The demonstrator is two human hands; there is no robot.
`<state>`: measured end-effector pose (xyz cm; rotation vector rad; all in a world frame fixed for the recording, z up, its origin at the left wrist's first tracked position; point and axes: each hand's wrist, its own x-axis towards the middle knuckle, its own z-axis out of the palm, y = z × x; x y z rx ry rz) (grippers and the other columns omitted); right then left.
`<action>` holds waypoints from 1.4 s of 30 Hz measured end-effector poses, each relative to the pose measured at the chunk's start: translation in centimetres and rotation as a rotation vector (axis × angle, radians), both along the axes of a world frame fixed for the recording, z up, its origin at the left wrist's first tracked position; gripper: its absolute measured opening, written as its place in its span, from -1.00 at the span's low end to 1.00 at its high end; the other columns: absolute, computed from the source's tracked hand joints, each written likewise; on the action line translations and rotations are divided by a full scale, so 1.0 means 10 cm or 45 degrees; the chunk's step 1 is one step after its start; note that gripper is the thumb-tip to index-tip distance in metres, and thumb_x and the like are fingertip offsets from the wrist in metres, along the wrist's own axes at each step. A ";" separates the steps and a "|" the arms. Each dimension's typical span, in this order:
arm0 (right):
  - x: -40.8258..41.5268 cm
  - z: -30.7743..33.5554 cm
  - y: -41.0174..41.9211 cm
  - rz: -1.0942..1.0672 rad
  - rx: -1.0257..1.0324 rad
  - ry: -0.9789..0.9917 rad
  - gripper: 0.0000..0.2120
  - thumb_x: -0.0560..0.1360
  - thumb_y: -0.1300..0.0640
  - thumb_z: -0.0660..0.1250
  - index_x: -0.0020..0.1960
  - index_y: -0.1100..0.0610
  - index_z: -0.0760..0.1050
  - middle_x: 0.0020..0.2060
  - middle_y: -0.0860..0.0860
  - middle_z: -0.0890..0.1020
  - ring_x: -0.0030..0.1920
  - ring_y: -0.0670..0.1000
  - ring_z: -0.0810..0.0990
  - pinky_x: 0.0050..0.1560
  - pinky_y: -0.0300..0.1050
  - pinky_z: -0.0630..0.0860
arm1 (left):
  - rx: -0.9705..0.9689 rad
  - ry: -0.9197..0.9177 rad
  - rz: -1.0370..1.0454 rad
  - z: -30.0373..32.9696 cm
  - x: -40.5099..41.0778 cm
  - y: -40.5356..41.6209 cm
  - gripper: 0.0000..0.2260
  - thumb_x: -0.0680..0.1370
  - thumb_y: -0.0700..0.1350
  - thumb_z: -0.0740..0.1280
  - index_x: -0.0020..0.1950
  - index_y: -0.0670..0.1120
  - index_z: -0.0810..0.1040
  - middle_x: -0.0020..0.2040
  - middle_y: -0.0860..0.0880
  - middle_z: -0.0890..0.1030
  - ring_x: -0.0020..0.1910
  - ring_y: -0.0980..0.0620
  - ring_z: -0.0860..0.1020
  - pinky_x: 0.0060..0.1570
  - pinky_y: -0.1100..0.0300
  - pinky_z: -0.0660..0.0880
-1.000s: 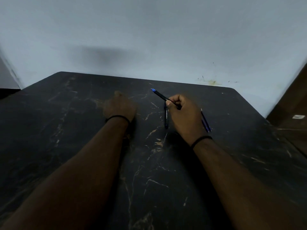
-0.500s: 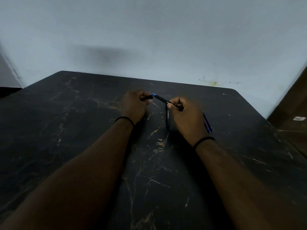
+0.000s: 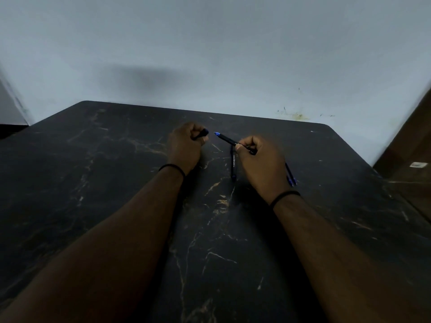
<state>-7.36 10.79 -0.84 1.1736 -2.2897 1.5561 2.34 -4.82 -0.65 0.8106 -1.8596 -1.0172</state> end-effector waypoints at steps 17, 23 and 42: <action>0.10 0.04 0.04 0.122 0.029 0.026 -0.83 0.54 0.06 0.40 -0.21 -0.11 0.52 -0.41 -0.21 0.59 -0.30 -0.38 0.56 -0.40 -0.49 0.38 | 0.736 0.523 -0.319 0.16 0.12 0.06 -0.86 0.65 -0.17 0.24 0.15 -0.21 0.39 -0.06 -0.23 0.70 -0.13 -0.15 0.71 -0.31 0.13 0.63; 0.11 0.04 0.04 0.144 -0.004 0.023 -0.84 0.54 0.10 0.41 -0.19 -0.09 0.53 -0.43 -0.21 0.57 -0.34 -0.40 0.54 -0.39 -0.56 0.35 | 0.737 0.510 -0.330 0.16 0.12 0.06 -0.90 0.65 -0.18 0.23 0.09 -0.20 0.41 -0.09 -0.22 0.71 -0.16 -0.13 0.71 -0.33 0.15 0.61; 0.13 0.07 0.06 0.118 0.008 0.025 -0.88 0.55 0.05 0.38 -0.17 -0.06 0.55 -0.35 -0.16 0.63 -0.27 -0.32 0.58 -0.40 -0.50 0.39 | 0.693 0.346 -0.570 0.18 0.12 0.13 -0.84 0.67 -0.11 0.19 0.13 -0.19 0.36 0.01 -0.23 0.70 -0.06 -0.17 0.70 -0.28 0.10 0.63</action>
